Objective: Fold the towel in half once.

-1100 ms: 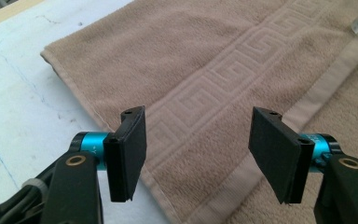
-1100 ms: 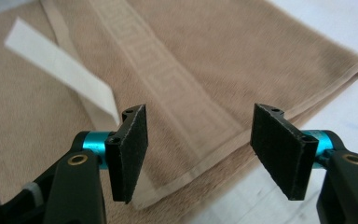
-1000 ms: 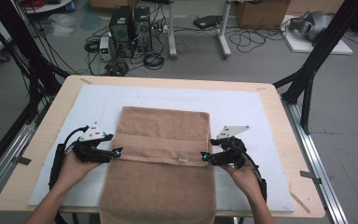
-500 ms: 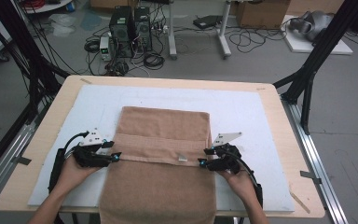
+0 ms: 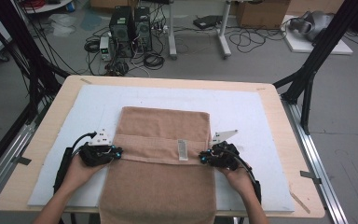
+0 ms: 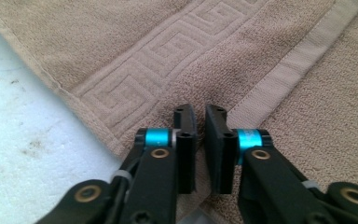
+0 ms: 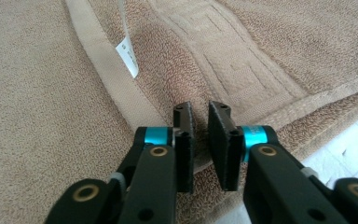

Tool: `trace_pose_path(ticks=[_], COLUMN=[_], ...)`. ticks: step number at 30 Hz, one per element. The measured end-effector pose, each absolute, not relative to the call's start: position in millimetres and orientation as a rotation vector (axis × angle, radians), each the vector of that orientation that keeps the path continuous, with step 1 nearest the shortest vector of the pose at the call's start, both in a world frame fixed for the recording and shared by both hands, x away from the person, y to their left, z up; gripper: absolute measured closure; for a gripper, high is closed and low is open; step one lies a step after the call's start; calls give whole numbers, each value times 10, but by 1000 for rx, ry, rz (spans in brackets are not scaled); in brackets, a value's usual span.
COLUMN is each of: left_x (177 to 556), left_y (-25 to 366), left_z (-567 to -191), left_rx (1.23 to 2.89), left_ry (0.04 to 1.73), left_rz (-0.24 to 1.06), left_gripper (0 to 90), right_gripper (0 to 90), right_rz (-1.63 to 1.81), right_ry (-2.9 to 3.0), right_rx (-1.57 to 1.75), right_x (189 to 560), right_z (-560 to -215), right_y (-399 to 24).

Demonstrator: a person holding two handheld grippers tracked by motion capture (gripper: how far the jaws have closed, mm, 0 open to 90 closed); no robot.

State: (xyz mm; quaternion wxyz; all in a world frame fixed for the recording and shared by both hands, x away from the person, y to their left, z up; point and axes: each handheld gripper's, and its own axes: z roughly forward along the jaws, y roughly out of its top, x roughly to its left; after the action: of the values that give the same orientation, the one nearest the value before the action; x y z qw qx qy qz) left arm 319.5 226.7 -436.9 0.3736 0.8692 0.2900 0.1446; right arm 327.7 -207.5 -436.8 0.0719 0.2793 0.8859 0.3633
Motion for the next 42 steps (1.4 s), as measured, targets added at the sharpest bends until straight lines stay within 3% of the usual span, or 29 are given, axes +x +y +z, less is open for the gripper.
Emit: trace_pose_path(ticks=[9, 16, 25, 30, 31, 32, 33, 42], left_x=[3129, 2968, 2253, 1781, 1722, 1701, 1709, 2262], left_y=[2286, 2216, 2211, 2209, 2217, 2226, 2239, 2243], left_z=[-4219, -3950, -3773, -3809, -3831, -3844, -3850, -3912], left_rx=[2164, 2137, 2134, 2178, 2170, 2165, 2160, 2107], left_ry=[723, 646, 552, 512, 516, 536, 556, 605], left_rz=[372, 425, 544, 504, 507, 506, 498, 510], left_gripper=[863, 865, 865, 859, 814, 681, 576, 448], right_gripper=[856, 856, 853, 830, 763, 684, 677, 519], right_rz=[1134, 1168, 1222, 1253, 1294, 1318, 1322, 1286], right_ry=[2667, 2629, 2622, 2644, 2653, 2653, 2645, 2587], right_rx=[814, 749, 619, 563, 539, 537, 538, 659], right_x=[3285, 3183, 2556, 2174, 2131, 2095, 2086, 2537], right_z=[-4237, -3934, -3710, -3659, -3651, -3644, -3633, -3731], right_y=[-2145, -2256, -2341, -2335, -2337, -2332, -2330, -2300])
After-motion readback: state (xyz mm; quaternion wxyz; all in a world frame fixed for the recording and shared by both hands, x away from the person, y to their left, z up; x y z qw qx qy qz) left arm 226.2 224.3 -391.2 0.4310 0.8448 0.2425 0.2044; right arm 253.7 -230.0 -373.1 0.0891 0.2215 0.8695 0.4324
